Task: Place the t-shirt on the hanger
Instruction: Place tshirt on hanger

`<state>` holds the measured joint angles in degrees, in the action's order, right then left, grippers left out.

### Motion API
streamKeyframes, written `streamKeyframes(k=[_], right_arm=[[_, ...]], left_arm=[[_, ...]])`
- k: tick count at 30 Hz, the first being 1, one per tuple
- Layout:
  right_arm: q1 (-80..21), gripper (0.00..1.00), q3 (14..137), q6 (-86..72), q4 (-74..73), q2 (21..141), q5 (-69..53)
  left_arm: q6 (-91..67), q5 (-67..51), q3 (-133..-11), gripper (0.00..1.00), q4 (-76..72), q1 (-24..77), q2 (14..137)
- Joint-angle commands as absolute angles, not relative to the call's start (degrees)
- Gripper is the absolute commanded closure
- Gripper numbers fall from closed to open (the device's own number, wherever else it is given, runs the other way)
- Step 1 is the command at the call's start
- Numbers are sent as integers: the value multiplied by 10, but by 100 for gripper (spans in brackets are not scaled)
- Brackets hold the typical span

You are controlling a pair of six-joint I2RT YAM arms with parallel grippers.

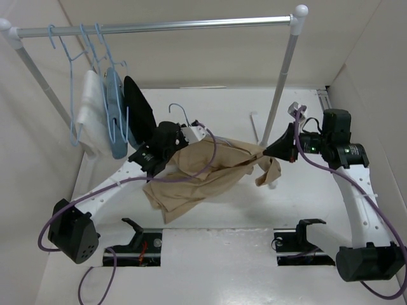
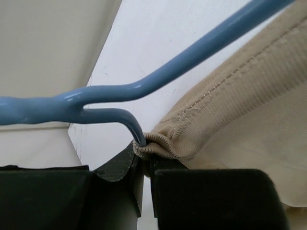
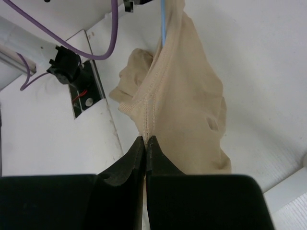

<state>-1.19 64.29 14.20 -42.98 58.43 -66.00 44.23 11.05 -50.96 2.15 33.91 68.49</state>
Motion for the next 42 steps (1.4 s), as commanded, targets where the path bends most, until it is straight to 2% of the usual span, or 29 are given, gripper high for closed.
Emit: streamKeyframes(k=[1, 3, 8, 13, 16, 18, 19, 20, 23, 24, 31, 37, 42], right_arm=[[-23, 100, 671, 117, -389, 585, -713], [-53, 100, 664, 65, -326, 592, -707], [-111, 100, 658, 19, -250, 604, -656], [-103, 100, 669, 27, -271, 621, -599], [-96, 99, 683, 87, -357, 627, -530], [-101, 88, 692, 133, -421, 634, -506], [-101, 78, 699, 148, -438, 634, -506], [-101, 53, 714, 162, -453, 634, -506], [-107, 19, 750, 204, -482, 621, -498], [-116, 17, 758, 209, -469, 607, -490], [-205, 14, 773, 209, -371, 587, -418], [-325, 14, 693, 209, -291, 642, -302], [-338, 13, 684, 204, -193, 693, -251]], left_arm=[[465, 125, -501, 100, 18, 362, 683], [456, 120, -508, 100, 30, 381, 683], [409, 15, -569, 100, 108, 405, 700], [381, -60, -612, 100, 170, 405, 700], [374, -86, -622, 100, 191, 405, 688], [368, -114, -622, 100, 197, 405, 676], [368, -123, -622, 100, 197, 405, 676], [368, -130, -622, 100, 202, 405, 676], [368, -148, -617, 100, 202, 405, 676], [374, -149, -612, 100, 202, 405, 676], [381, -171, -612, 100, 176, 405, 681], [381, -177, -606, 100, 171, 405, 681], [381, -182, -600, 100, 171, 405, 665]])
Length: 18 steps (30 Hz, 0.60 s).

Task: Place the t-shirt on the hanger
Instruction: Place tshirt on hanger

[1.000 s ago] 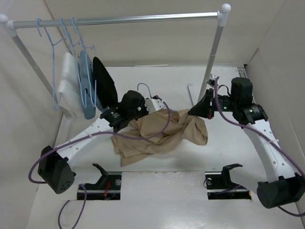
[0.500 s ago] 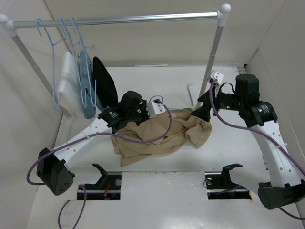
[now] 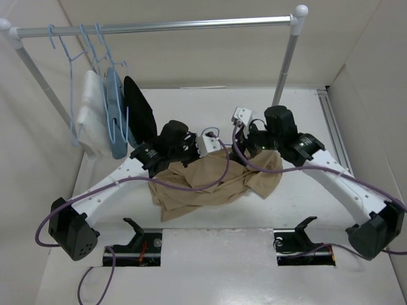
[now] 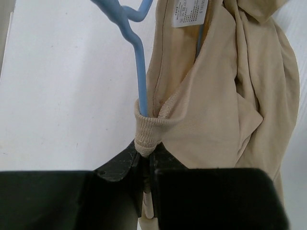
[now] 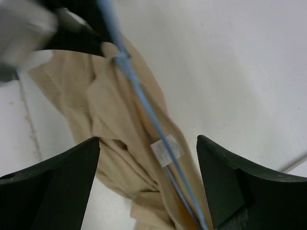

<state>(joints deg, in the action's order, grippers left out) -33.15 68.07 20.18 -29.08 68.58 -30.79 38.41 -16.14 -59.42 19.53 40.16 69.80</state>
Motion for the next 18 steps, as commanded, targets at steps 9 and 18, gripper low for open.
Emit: streamKeyframes(k=[9, 18], right_arm=[[-338, 65, 668, 204, -136, 749, -236], [-327, 100, 603, 204, -132, 667, -270]], left_arm=[[386, -187, -588, 100, 165, 399, 648], [386, -179, -570, 100, 160, 357, 642]])
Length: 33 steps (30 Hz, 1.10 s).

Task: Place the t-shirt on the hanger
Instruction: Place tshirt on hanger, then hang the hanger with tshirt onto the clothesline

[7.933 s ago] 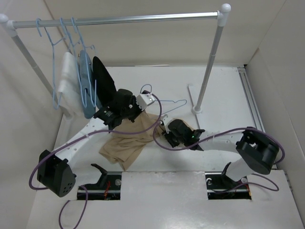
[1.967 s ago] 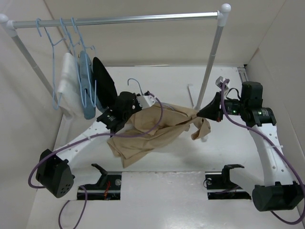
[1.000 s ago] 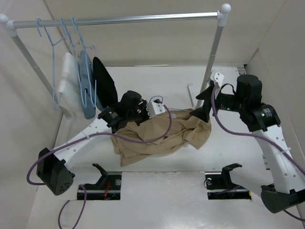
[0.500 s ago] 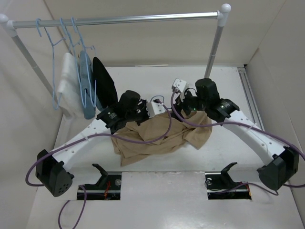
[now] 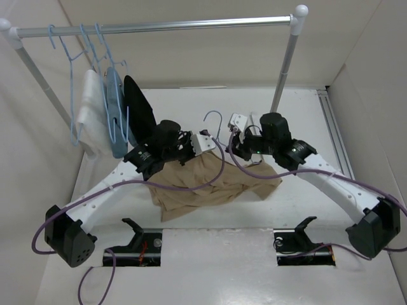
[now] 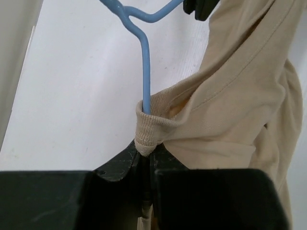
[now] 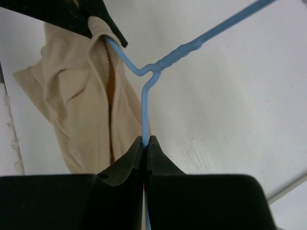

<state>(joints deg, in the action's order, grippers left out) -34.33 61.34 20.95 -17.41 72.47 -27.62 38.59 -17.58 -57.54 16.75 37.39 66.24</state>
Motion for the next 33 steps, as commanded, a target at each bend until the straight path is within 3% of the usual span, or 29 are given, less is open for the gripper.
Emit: streamKeyframes(k=[1, 9, 20, 23, 24, 27, 28, 33], right_arm=[[-327, 100, 592, 204, -147, 638, -270], [-316, 100, 570, 204, -238, 500, -164], [-316, 100, 644, 209, -337, 455, -103], [-316, 100, 668, 209, -350, 455, -103], [-316, 100, 676, 209, -350, 455, -103], [-316, 100, 719, 209, -362, 471, -110], [-316, 100, 732, 209, -367, 471, -110], [-322, 100, 835, 204, -408, 509, -66]], left_arm=[[386, -179, -570, 100, 160, 343, 642], [386, -179, -599, 100, 168, 286, 653], [403, -151, -612, 97, 168, 279, 675], [403, -145, -612, 81, 161, 274, 680], [403, -145, -612, 54, 155, 274, 680], [389, -153, -631, 20, 155, 274, 680], [384, -153, -636, 3, 155, 274, 680], [319, -148, -684, 0, 125, 274, 675]])
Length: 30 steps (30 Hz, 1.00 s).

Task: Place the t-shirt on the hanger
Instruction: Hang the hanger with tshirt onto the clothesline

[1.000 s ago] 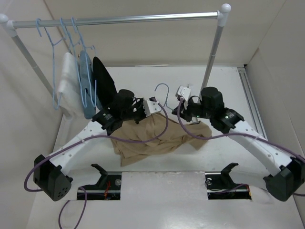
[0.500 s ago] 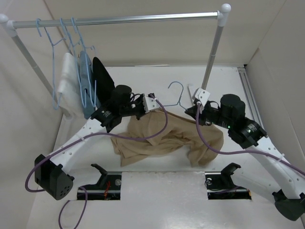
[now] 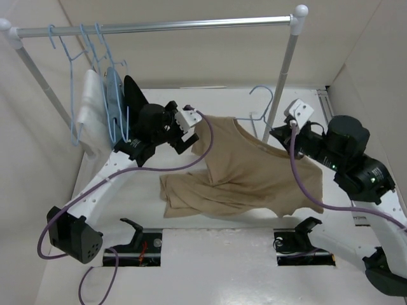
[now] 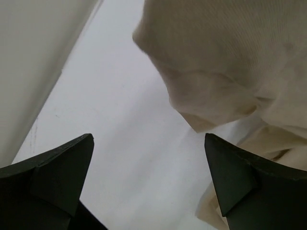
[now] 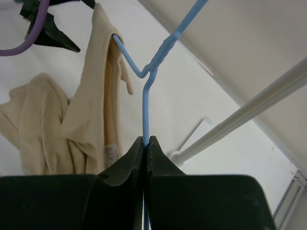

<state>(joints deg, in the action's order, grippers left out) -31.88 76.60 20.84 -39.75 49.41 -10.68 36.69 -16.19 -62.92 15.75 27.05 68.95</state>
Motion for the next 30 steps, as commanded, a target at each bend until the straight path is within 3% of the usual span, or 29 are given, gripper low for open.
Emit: streamKeyframes(k=[1, 8, 19, 27, 28, 30], right_arm=[[-322, 100, 855, 204, -429, 518, -55], [-333, 100, 1087, 198, -584, 632, 24], [-338, 100, 1303, 235, -713, 695, -68], [-338, 100, 1281, 240, -696, 666, -117], [-338, 100, 1275, 240, -690, 658, -123], [-338, 100, 1275, 240, -683, 651, -129]], left_arm=[[306, -148, -691, 0, 120, 274, 668], [279, -193, -708, 0, 103, 274, 639], [280, -199, -697, 0, 60, 269, 639], [228, -470, -688, 0, -10, 256, 665], [219, -485, -680, 2, -26, 256, 671], [214, -521, -674, 29, -26, 256, 678]])
